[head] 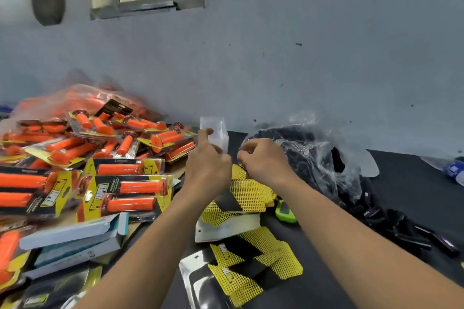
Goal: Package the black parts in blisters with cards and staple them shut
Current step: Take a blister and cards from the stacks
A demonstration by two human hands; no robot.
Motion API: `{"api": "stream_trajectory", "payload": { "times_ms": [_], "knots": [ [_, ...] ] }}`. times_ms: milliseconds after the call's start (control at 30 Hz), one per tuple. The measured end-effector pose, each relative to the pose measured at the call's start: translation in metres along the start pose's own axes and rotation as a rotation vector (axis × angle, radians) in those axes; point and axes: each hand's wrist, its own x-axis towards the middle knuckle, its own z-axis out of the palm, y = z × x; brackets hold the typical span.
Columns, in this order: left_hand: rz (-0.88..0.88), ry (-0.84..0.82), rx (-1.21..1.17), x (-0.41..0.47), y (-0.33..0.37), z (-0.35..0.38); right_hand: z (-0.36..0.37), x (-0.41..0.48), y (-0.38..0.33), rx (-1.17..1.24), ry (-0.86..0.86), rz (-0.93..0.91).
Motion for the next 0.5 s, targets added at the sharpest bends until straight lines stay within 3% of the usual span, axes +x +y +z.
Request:
{"api": "stream_trajectory", "payload": {
  "times_ms": [67, 233, 333, 500],
  "knots": [
    [-0.033, 0.075, -0.035, 0.021, 0.006, 0.001, 0.004, 0.026, -0.013, 0.085, 0.028, 0.096],
    [-0.309, 0.037, -0.025, 0.074, -0.004, 0.004, 0.023, 0.073, -0.032, 0.125, 0.021, 0.222],
    [-0.316, 0.023, 0.089, 0.091, -0.012, 0.004, 0.038, 0.088, -0.034, 0.106, -0.040, 0.256],
    [-0.312, 0.056, 0.165, 0.104, -0.014, -0.007, 0.044, 0.099, -0.032, -0.016, -0.005, 0.233]
  ]
}}
